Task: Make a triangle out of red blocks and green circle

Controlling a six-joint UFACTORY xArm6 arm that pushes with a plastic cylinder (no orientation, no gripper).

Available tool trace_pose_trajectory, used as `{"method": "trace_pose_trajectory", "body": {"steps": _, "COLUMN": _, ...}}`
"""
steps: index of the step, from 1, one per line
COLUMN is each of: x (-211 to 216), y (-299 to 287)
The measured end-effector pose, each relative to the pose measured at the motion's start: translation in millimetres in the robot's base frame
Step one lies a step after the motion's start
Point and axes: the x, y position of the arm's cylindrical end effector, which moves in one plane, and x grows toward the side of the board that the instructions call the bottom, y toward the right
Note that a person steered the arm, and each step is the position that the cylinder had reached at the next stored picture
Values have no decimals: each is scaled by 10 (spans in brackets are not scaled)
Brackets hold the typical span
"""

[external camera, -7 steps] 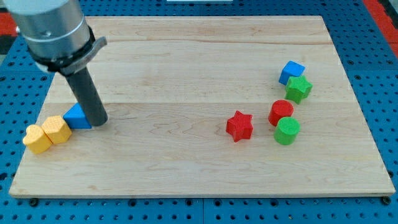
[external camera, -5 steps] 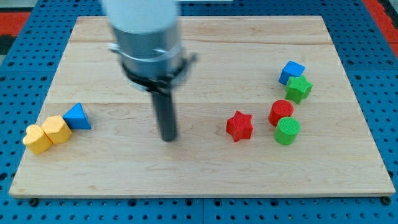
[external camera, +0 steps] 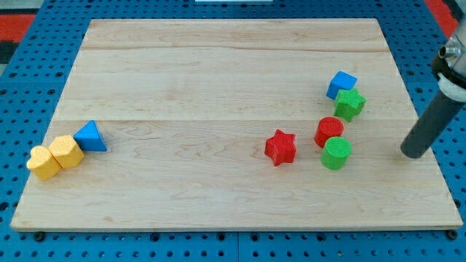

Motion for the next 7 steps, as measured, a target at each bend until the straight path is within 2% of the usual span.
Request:
{"method": "trace_pose_trajectory", "body": {"steps": 2, "x": -73, "y": -423}}
{"method": "trace_pose_trajectory", "body": {"steps": 5, "x": -201, "y": -552}}
{"method": "trace_pose_trajectory", "body": {"steps": 7, "x": -174, "y": -1246}}
